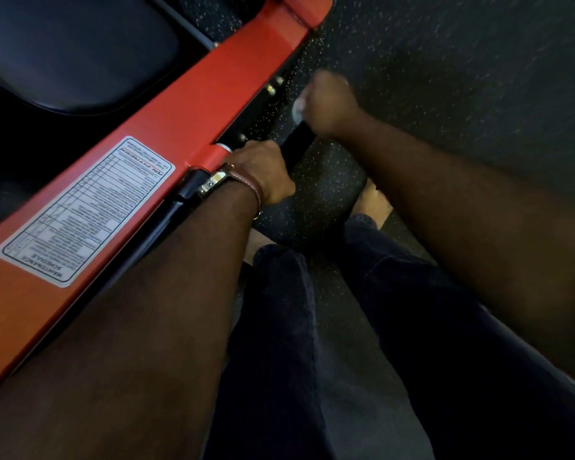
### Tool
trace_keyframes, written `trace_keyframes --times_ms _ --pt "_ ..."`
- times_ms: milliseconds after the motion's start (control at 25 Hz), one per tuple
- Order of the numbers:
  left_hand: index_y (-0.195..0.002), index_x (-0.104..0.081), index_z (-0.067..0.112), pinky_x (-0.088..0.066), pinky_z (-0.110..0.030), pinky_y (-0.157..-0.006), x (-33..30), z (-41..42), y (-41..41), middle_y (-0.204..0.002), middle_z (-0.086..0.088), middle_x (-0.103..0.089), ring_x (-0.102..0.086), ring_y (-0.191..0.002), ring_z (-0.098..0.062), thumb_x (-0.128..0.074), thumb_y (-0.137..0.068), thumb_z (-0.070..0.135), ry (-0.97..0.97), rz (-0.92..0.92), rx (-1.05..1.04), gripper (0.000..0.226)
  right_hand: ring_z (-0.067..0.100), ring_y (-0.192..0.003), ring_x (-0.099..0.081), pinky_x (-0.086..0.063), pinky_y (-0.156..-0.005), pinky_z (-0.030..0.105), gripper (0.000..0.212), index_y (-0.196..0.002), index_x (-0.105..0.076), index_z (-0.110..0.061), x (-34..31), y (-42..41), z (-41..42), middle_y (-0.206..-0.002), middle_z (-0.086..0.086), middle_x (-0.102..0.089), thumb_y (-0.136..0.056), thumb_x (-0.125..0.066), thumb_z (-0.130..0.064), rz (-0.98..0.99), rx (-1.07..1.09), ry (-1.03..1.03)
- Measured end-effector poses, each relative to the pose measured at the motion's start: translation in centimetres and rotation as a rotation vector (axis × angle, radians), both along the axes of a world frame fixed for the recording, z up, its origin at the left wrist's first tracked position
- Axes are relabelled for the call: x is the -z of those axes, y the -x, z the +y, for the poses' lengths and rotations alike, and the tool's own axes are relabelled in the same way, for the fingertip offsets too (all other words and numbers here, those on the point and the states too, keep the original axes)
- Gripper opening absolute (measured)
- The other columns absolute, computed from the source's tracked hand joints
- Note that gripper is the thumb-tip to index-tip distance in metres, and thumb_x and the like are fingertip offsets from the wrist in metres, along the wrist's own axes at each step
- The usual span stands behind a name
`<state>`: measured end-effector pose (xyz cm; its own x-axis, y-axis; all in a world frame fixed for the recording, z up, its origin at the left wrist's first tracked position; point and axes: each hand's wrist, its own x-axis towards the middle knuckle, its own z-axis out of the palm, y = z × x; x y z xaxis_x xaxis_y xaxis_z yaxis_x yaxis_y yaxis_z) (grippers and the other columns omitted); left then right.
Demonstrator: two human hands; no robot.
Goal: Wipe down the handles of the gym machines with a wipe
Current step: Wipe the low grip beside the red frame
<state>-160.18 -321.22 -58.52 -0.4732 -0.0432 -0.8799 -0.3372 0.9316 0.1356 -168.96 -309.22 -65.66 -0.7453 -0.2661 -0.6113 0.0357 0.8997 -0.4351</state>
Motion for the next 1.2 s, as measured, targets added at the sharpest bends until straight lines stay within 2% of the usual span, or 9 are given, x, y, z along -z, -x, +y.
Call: trace_keyframes --times_ms 160,400,560,680,760,880,960,1120,1200 --pt "-0.126 -0.055 0.008 -0.051 -0.034 -0.075 -0.2 0.1 0.0 -0.125 -0.018 -0.059 -0.063 -0.104 -0.034 -0.067 -0.083 0.028 0.006 0.0 0.018 0.049 0.006 -0.086 -0.059 -0.049 -0.08 0.021 0.009 -0.09 -0.072 -0.013 -0.3 -3.9 -0.1 -0.096 -0.003 -0.064 -0.091 -0.063 -0.013 -0.009 -0.099 0.167" --pt "-0.128 -0.055 0.01 -0.054 -0.038 -0.08 0.5 0.3 0.1 -0.124 -0.017 -0.058 -0.062 -0.104 -0.035 -0.068 -0.084 0.029 0.03 -0.008 0.036 0.05 0.003 -0.09 -0.062 -0.036 -0.069 -0.007 0.014 -0.098 -0.076 -0.015 3.3 -2.5 1.6 -0.106 0.0 -0.071 -0.086 -0.073 -0.009 0.112 0.849 0.151" --pt "-0.122 -0.057 0.009 -0.056 -0.039 -0.082 0.3 0.5 0.6 -0.122 -0.017 -0.062 -0.064 -0.102 -0.035 -0.069 -0.082 0.029 0.024 -0.043 0.027 0.046 0.014 -0.073 -0.067 -0.057 -0.063 0.024 0.012 -0.09 -0.069 -0.018 1.8 -8.5 -0.5 -0.087 0.003 -0.071 -0.088 -0.071 -0.006 0.004 1.231 0.361" --pt "-0.127 -0.055 0.009 -0.055 -0.041 -0.084 0.7 0.7 0.6 -0.126 -0.019 -0.057 -0.062 -0.108 -0.039 -0.068 -0.083 0.03 0.032 -0.008 0.074 0.051 0.008 -0.069 -0.057 -0.05 -0.059 0.01 0.025 -0.121 -0.063 -0.002 3.8 -5.0 0.7 -0.106 0.013 -0.066 -0.098 -0.054 -0.007 -0.303 1.473 0.479" --pt "-0.126 -0.055 0.007 -0.054 -0.041 -0.083 1.1 0.9 0.5 -0.126 -0.02 -0.056 -0.061 -0.107 -0.04 -0.068 -0.084 0.028 0.029 0.009 0.085 0.049 0.017 -0.087 -0.063 -0.054 -0.082 0.018 0.029 -0.125 -0.06 0.002 5.0 -3.3 0.7 -0.125 0.019 -0.063 -0.1 -0.049 -0.006 -0.562 1.65 0.553" --pt "-0.12 -0.059 0.005 -0.052 -0.038 -0.081 1.1 1.1 0.9 -0.123 -0.022 -0.059 -0.062 -0.107 -0.04 -0.068 -0.084 0.026 0.009 0.019 0.047 0.043 0.025 -0.101 -0.065 -0.049 -0.104 0.037 0.021 -0.107 -0.065 -0.007 3.9 -7.2 -0.4 -0.11 0.016 -0.07 -0.101 -0.045 -0.003 -0.799 1.934 0.802" --pt "-0.117 -0.06 0.004 -0.051 -0.036 -0.078 1.2 1.2 1.0 -0.121 -0.022 -0.061 -0.063 -0.105 -0.039 -0.068 -0.083 0.025 0.005 0.023 0.052 0.04 0.023 -0.102 -0.066 -0.045 -0.11 0.039 0.025 -0.112 -0.064 -0.008 4.3 -8.3 -0.8 -0.112 0.015 -0.069 -0.101 -0.043 -0.001 -0.799 1.888 0.862" --pt "-0.11 -0.062 0.002 -0.053 -0.037 -0.075 2.2 1.2 0.8 -0.115 -0.022 -0.061 -0.064 -0.097 -0.039 -0.072 -0.081 0.024 0.001 0.032 0.058 0.037 0.028 -0.102 -0.068 -0.052 -0.096 0.036 0.023 -0.115 -0.063 0.002 6.0 -3.0 0.5 -0.117 0.024 -0.067 -0.099 -0.047 0.003 -0.622 2.022 0.795" --pt "-0.11 -0.063 0.001 -0.052 -0.037 -0.076 2.2 1.4 0.9 -0.116 -0.024 -0.062 -0.064 -0.099 -0.039 -0.071 -0.082 0.021 0.004 0.038 0.051 0.035 0.023 -0.102 -0.067 -0.051 -0.098 0.034 0.017 -0.109 -0.065 -0.001 5.1 -4.7 0.6 -0.109 0.02 -0.068 -0.1 -0.051 0.0 -0.609 1.834 0.704"
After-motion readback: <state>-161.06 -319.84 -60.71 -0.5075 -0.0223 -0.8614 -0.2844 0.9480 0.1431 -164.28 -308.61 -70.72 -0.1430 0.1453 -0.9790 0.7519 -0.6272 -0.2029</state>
